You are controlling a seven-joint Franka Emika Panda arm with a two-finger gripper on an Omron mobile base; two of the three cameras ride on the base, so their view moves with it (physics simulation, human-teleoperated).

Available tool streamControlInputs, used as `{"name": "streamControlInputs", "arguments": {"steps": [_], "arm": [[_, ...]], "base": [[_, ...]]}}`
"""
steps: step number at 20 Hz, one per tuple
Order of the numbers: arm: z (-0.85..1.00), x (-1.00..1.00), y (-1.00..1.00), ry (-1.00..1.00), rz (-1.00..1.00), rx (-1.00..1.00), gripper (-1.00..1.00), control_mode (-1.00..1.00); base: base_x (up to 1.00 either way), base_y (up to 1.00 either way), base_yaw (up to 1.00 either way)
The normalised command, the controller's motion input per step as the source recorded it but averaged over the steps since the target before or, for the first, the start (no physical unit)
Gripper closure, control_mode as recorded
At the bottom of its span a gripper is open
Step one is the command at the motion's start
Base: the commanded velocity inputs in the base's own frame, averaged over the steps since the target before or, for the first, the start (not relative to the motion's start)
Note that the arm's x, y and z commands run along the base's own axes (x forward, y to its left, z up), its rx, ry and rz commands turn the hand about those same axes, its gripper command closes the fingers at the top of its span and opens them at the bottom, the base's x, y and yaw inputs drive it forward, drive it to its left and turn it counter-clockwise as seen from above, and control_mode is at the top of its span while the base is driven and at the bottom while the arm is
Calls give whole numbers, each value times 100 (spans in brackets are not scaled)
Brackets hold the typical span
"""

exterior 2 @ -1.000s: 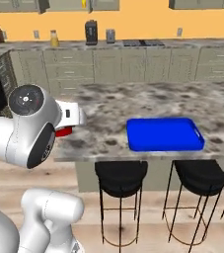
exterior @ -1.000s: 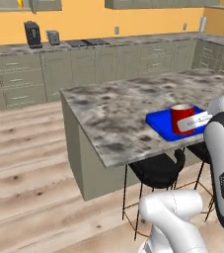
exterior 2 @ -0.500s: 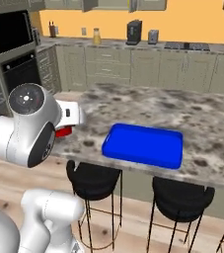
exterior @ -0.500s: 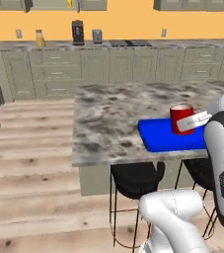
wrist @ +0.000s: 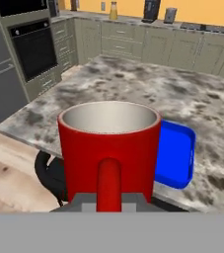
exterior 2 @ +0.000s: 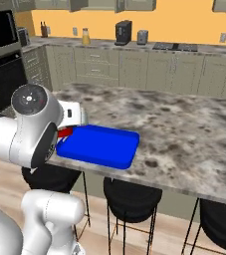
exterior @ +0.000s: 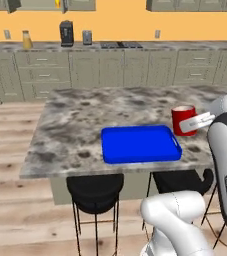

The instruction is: There is a tray on the dining counter. Grab the cup, mug, and pitcher and place them on the tray. The pitcher may be placed next to the tray if it cannot fit the tray.

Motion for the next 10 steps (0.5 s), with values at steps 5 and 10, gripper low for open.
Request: {"name": "streamControlInputs", "arguments": {"steps": [5,10], "arm": [[0,0,0,0,0,0,100,100],[0,0,0,0,0,0,100,100]], "base": [[64,-8,-27],[13,0,-8]]}}
